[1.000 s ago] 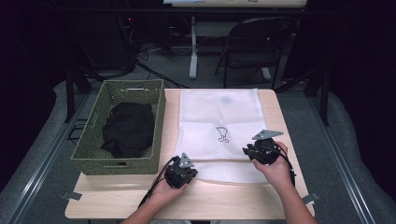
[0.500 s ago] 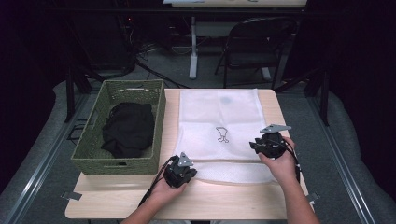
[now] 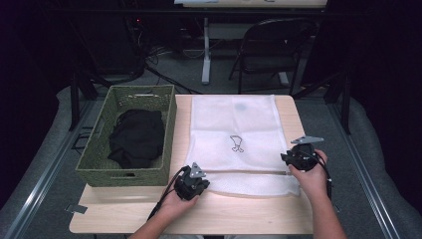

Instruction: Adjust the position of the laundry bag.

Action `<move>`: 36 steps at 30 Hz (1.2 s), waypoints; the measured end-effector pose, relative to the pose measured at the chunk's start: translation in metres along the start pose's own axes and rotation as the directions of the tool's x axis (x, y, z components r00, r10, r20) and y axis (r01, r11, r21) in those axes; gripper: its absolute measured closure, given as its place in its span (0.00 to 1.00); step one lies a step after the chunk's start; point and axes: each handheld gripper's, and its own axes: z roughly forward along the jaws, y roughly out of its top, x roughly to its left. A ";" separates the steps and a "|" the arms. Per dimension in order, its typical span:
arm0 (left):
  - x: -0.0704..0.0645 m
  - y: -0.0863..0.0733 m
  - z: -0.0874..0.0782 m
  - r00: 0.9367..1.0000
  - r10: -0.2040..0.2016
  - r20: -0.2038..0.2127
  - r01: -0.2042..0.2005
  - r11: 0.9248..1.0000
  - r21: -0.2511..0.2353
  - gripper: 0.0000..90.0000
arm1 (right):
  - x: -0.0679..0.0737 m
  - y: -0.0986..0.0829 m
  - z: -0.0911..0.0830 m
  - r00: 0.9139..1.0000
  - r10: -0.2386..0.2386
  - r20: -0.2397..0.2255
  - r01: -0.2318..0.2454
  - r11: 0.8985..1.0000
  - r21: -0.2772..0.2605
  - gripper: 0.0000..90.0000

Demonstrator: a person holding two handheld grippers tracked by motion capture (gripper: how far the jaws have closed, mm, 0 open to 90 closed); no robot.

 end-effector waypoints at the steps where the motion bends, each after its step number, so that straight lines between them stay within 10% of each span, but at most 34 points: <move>1: 0.000 0.000 0.000 1.000 0.000 -0.001 0.000 1.000 0.000 0.97 | -0.002 -0.002 0.002 1.000 0.003 0.001 -0.003 1.000 0.003 0.77; 24: -0.001 -0.001 0.002 1.000 0.006 -0.007 -0.006 1.000 0.008 0.97 | -0.025 -0.023 0.025 0.992 0.126 0.028 -0.128 0.988 0.088 0.73; 36: -0.001 -0.001 0.003 1.000 0.003 -0.004 -0.003 1.000 0.009 0.97 | -0.023 -0.024 0.029 0.994 0.113 0.003 -0.113 0.990 0.090 0.87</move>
